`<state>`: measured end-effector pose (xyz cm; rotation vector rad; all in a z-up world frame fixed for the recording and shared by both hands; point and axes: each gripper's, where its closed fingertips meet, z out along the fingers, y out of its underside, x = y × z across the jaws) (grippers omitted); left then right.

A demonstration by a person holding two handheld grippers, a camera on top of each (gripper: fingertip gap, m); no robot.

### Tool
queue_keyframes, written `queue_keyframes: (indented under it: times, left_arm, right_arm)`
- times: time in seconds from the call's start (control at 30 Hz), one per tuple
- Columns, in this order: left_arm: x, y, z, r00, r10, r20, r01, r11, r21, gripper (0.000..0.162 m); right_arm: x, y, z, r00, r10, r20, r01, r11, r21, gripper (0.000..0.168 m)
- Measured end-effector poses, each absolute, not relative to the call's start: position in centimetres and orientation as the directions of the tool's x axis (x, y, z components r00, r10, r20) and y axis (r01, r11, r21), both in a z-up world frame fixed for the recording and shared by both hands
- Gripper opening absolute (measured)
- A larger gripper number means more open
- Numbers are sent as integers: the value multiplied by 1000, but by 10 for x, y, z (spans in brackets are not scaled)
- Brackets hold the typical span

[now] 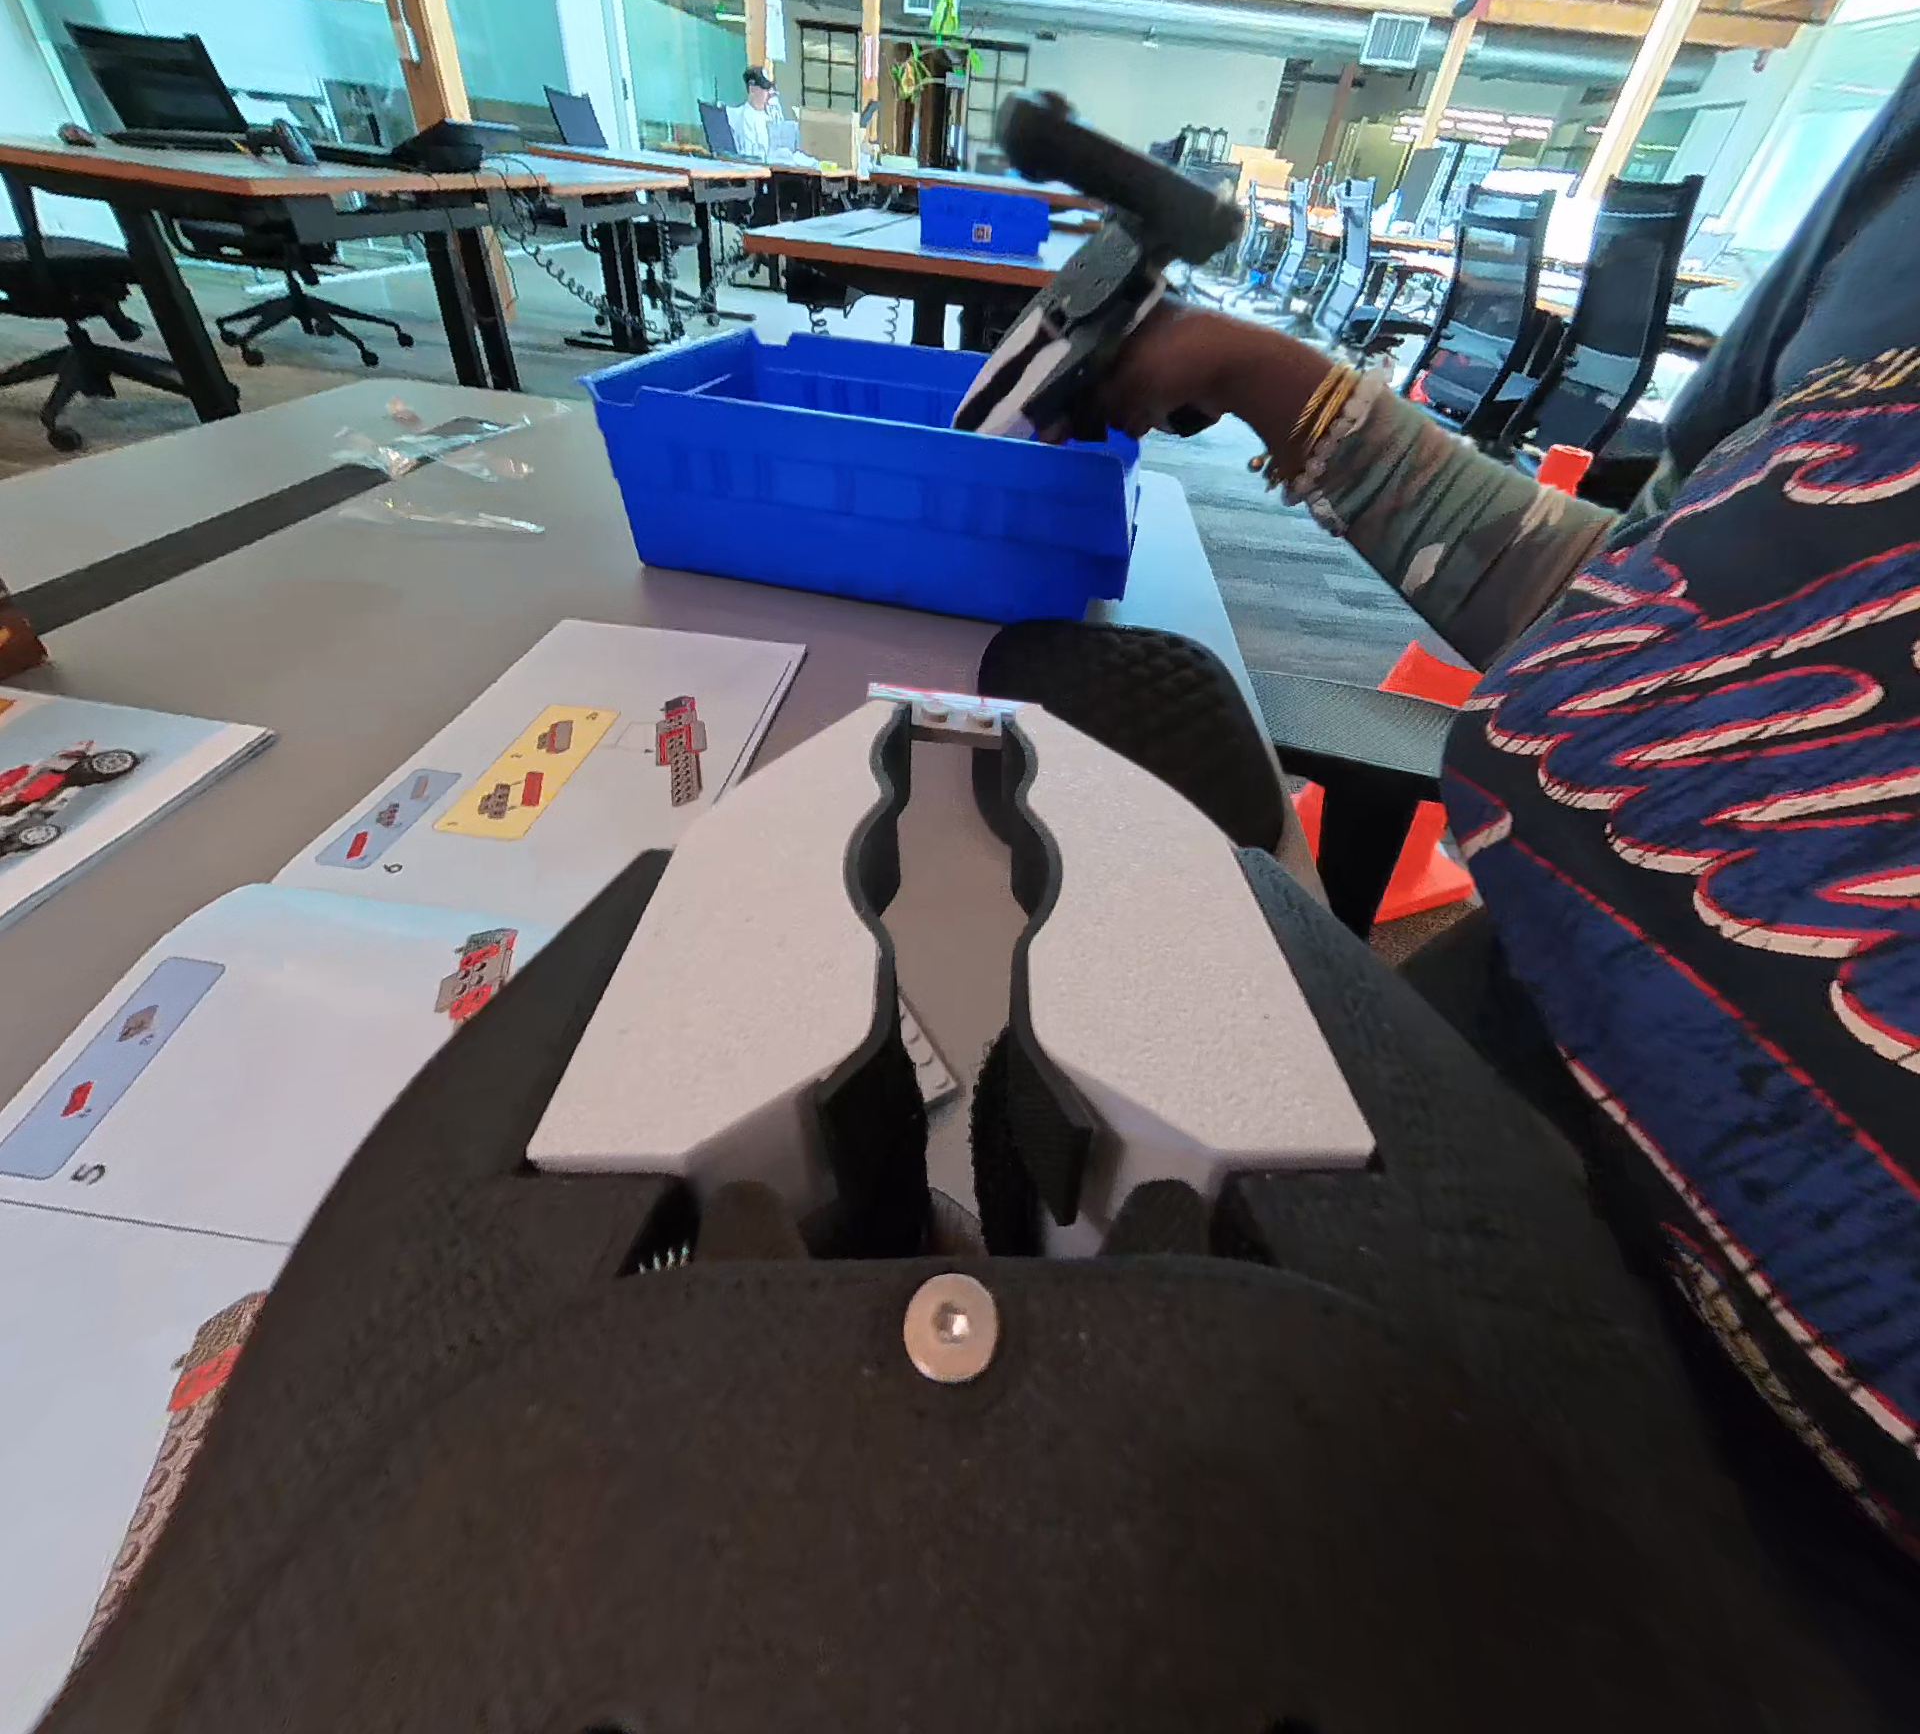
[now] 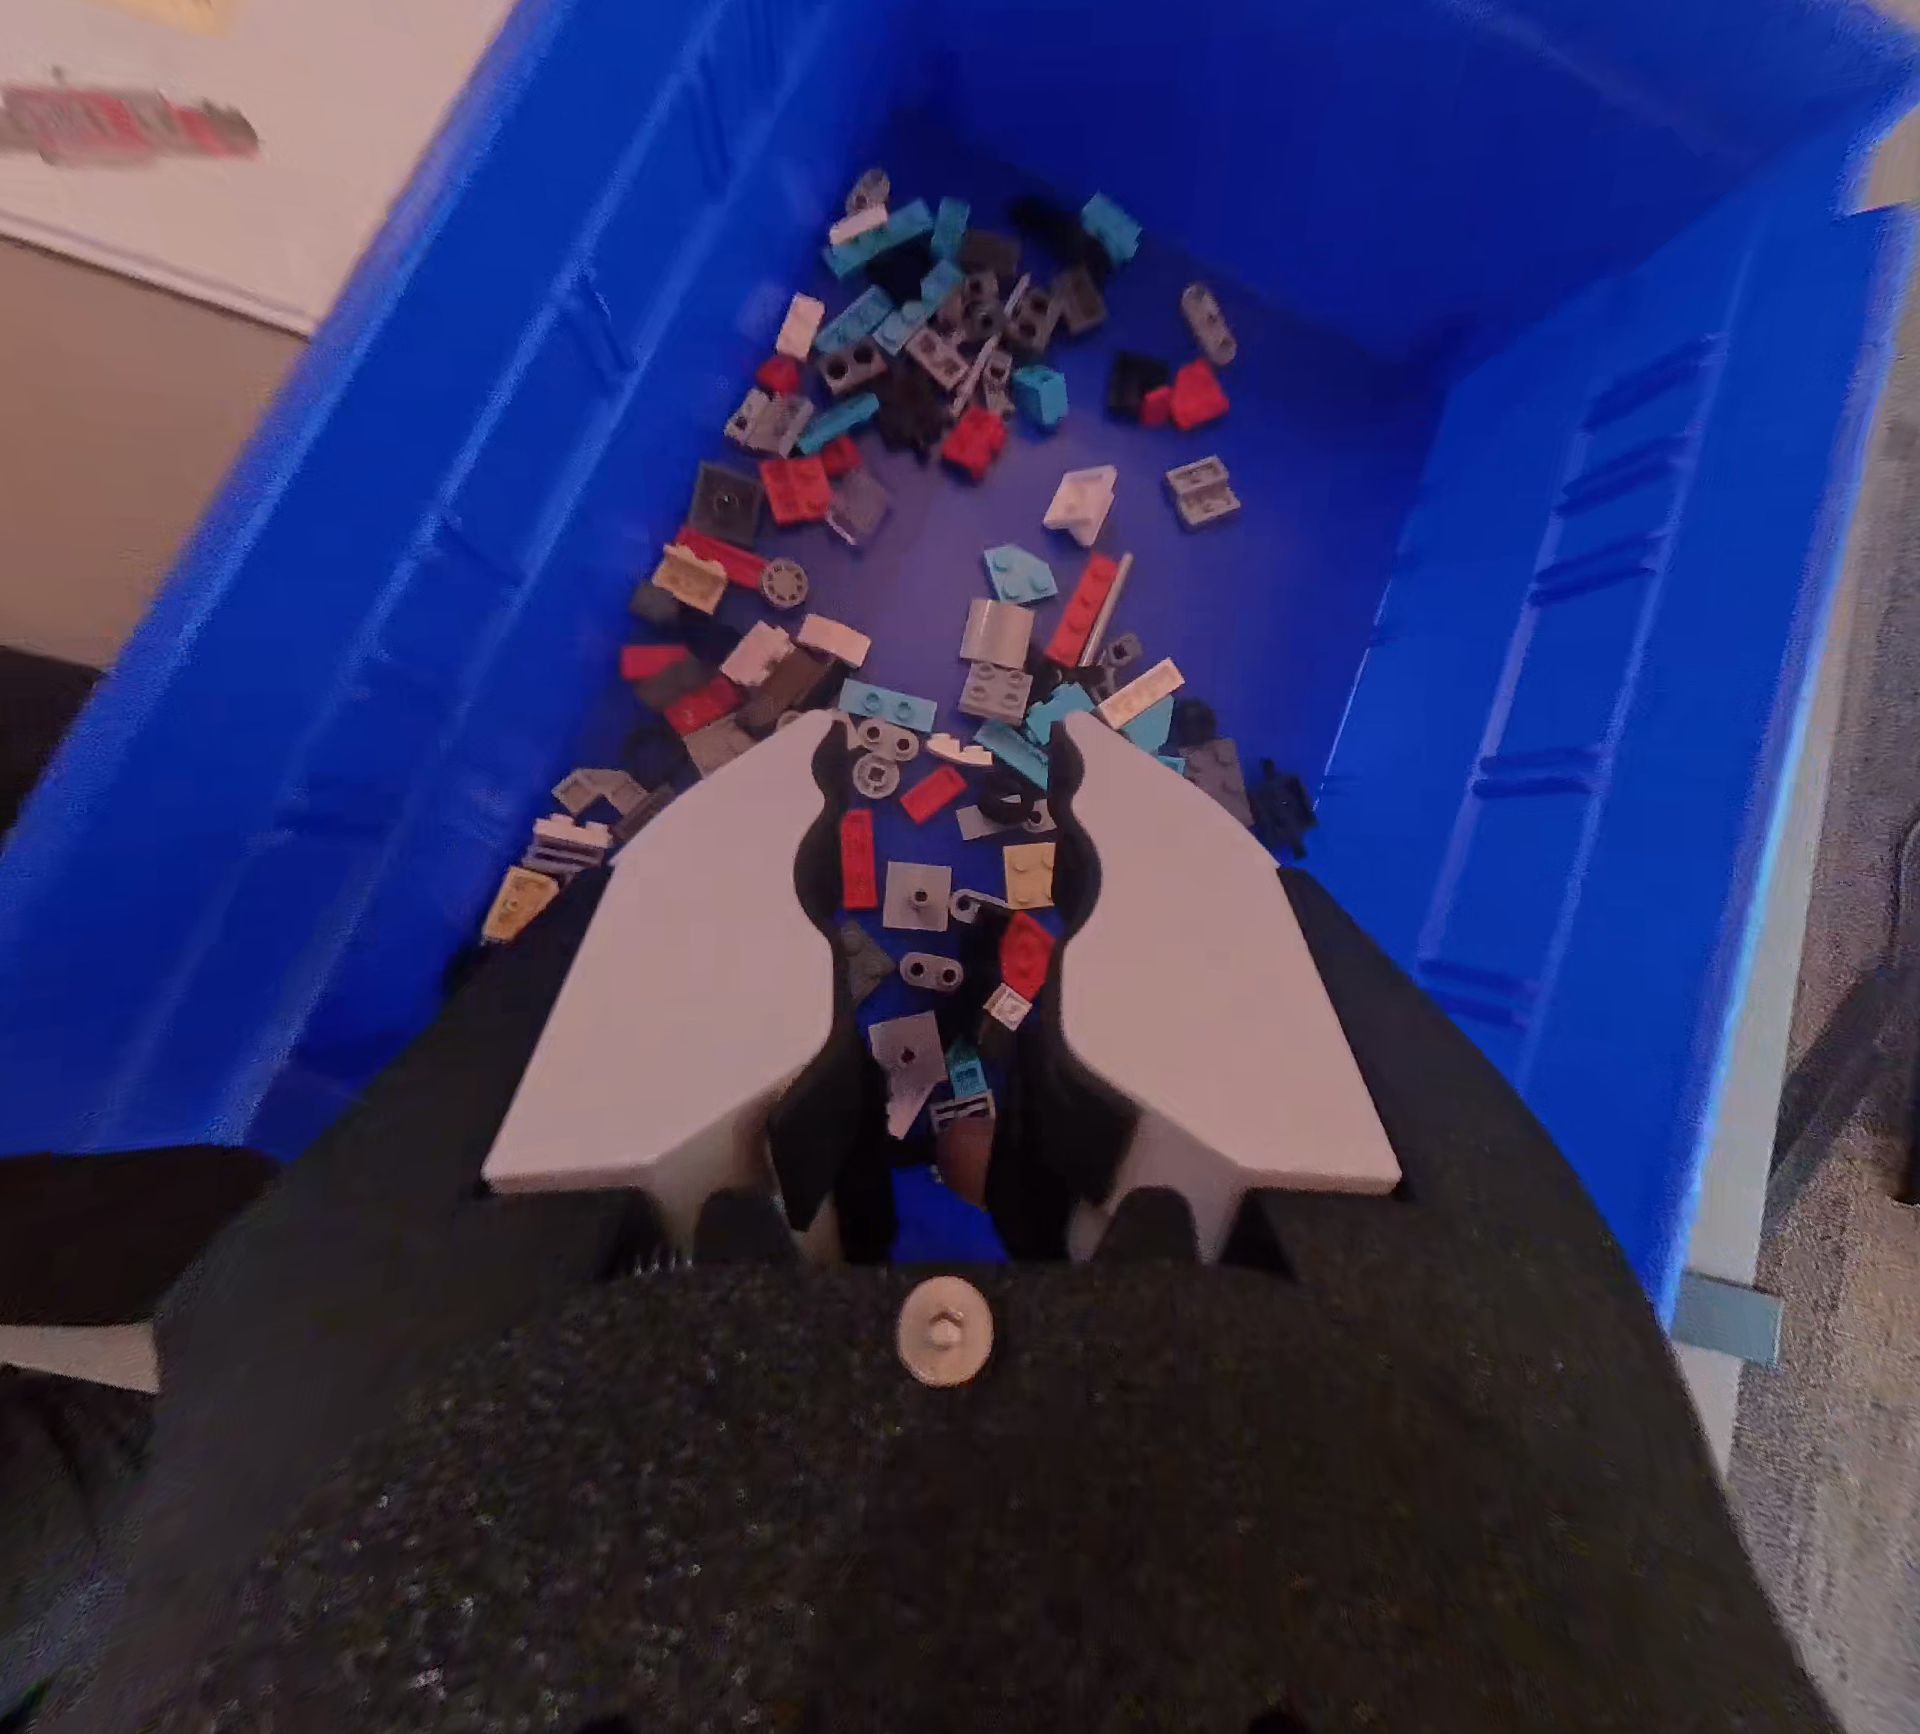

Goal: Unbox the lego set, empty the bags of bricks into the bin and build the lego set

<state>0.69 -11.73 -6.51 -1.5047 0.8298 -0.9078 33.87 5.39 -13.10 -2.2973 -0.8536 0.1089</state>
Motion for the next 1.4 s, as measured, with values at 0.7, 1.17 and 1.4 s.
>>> queue_keyframes:
  times: [0.7, 1.17, 1.4]
  left_arm:
    - [-25, -130, -29, 149, -910, 387, 489, -272, -829, 16]
    - [-24, -131, -27, 228, -932, 280, 445, -156, -882, 16]
    - [-20, -129, -32, 317, -928, 195, 367, -69, -928, 16]
  right_arm:
    - [-19, -125, -40, -256, 922, 291, 182, 341, -922, 45]
    - [-35, -135, -25, -360, 931, 56, 60, 83, -995, 48]
    - [-29, -134, -34, -359, 931, -71, 142, -20, -990, 44]
